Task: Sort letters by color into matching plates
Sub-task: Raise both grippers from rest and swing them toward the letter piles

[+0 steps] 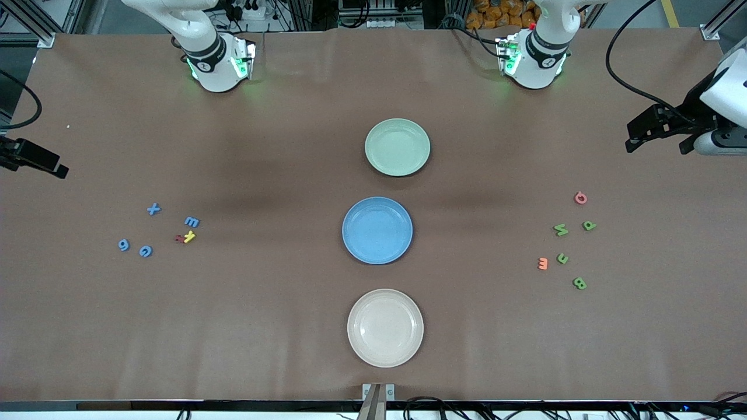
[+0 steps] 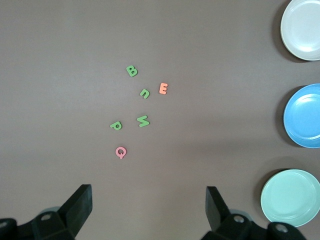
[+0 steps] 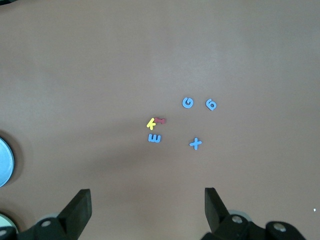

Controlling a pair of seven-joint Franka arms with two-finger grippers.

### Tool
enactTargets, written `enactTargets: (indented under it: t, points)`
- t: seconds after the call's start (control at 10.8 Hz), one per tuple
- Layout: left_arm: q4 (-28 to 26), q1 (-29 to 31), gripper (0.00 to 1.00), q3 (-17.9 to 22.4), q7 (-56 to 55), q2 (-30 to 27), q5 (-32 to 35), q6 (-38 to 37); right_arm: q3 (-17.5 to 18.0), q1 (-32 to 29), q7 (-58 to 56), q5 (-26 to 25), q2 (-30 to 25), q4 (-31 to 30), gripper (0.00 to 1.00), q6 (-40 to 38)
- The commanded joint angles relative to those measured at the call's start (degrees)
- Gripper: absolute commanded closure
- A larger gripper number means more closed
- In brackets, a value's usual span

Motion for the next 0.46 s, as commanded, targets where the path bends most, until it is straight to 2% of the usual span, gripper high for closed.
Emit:
enactTargets:
  t: [0.0, 0.19, 0.37]
  points:
    - [1.8, -0.7, 0.00, 0.3, -0.7, 0.7, 1.9, -1.4, 0.1, 0.1, 0.1, -0.7, -0.4, -0.3, 0.00, 0.1]
    - [1.2, -1.2, 0.00, 0.0, 1.3, 1.3, 4.1, -1.4, 0.1, 0.1, 0.1, -0.7, -0.4, -0.4, 0.00, 0.2]
    - [0.3, -1.1, 0.00, 0.3, 10.4, 2.6, 4.2, -1.4, 0.2, 0.0, 0.2, -0.6, -0.3, -1.9, 0.00, 2.4]
